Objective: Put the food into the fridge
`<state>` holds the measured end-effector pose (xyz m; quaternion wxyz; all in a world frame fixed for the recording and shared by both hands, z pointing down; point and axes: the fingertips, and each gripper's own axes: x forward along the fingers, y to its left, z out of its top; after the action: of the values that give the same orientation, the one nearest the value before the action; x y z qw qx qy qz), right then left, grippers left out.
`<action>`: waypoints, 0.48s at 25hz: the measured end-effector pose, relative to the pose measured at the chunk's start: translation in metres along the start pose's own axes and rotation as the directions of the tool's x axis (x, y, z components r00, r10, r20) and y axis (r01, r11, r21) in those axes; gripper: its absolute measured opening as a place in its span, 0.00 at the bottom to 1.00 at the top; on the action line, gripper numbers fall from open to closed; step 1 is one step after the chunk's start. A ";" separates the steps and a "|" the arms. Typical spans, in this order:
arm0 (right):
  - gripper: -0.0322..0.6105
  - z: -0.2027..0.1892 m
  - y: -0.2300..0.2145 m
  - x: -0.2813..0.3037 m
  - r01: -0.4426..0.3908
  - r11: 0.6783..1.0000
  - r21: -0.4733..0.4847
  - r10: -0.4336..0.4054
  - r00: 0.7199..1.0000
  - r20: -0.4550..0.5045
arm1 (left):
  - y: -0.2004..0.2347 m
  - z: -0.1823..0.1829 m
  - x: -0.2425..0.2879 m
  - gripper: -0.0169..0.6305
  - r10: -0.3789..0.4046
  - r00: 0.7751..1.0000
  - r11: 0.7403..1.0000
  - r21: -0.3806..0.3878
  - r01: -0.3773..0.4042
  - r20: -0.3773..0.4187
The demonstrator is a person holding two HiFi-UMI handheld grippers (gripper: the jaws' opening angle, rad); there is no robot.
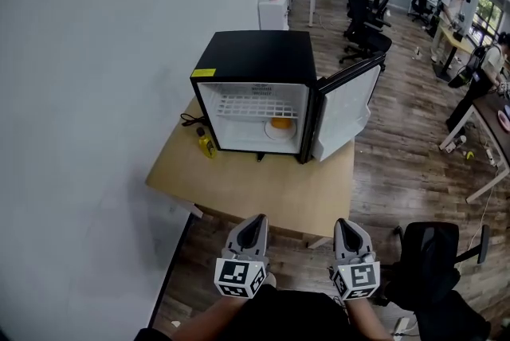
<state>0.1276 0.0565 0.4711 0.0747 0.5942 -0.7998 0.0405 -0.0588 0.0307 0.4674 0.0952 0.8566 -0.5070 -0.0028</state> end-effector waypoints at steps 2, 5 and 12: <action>0.14 -0.001 0.002 0.002 -0.011 1.000 0.001 0.011 1.000 -0.004 | 0.002 -0.003 -0.001 0.05 0.011 1.000 1.000 -0.001 -0.011 -0.009; 0.14 0.000 0.003 0.004 -0.020 1.000 -0.001 0.020 1.000 -0.010 | 0.004 -0.007 0.000 0.05 0.014 1.000 1.000 0.007 -0.014 -0.020; 0.14 0.003 0.002 0.013 -0.014 1.000 -0.020 0.014 1.000 -0.020 | 0.016 -0.009 0.003 0.05 0.023 0.999 0.999 -0.021 -0.024 -0.025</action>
<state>0.1214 0.0446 0.4699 0.0884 0.5874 -0.8035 0.0387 -0.0701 0.0224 0.4794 0.1106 0.8495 -0.5159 0.0035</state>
